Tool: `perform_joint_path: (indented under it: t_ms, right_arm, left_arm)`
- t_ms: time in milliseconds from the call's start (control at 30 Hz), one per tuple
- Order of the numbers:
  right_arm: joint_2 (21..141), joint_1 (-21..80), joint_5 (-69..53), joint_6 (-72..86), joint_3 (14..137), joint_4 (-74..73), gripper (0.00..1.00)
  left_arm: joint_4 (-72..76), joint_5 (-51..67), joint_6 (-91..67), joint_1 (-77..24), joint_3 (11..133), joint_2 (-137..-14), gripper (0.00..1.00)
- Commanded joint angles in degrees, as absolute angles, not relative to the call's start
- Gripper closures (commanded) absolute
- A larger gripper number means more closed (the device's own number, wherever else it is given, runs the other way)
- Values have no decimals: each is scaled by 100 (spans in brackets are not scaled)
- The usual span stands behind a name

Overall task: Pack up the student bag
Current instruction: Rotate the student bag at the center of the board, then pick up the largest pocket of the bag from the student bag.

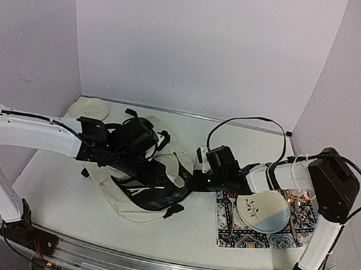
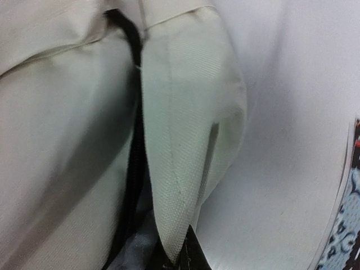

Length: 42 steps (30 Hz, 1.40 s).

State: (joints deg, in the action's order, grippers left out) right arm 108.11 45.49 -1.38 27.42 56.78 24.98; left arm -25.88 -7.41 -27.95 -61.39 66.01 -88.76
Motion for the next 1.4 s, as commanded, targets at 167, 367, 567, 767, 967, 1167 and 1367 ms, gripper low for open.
perform_joint_path:
  t_ms: [167,367,567,767,967,1167,1367]
  right_arm:
    - [9652,5500,-110,3424,4566,2293,100]
    - [9052,5566,-250,3224,4246,1973,83]
    - [8463,5561,-4,2636,4539,1153,56]
    - [8063,5370,358,1915,4781,840,48]
    - [8759,4767,64,1281,5323,1048,51]
    - [9727,4439,-645,884,6031,1252,55]
    - [10563,4385,-1233,670,6735,1257,53]
  left_arm:
    - [-2920,-1137,-2349,-6027,7189,-8242,28]
    - [-2987,-491,-2124,-5994,7208,-7779,19]
    - [-3085,-67,-2050,-5991,7036,-7387,15]
    - [-3117,-803,-2236,-5926,6989,-7537,11]
    - [-3146,-1016,-2138,-5589,7565,-8725,11]
    - [-3288,-1250,-1795,-5486,8504,-9888,11]
    - [-3426,-1319,-1459,-5285,9064,-10570,9]
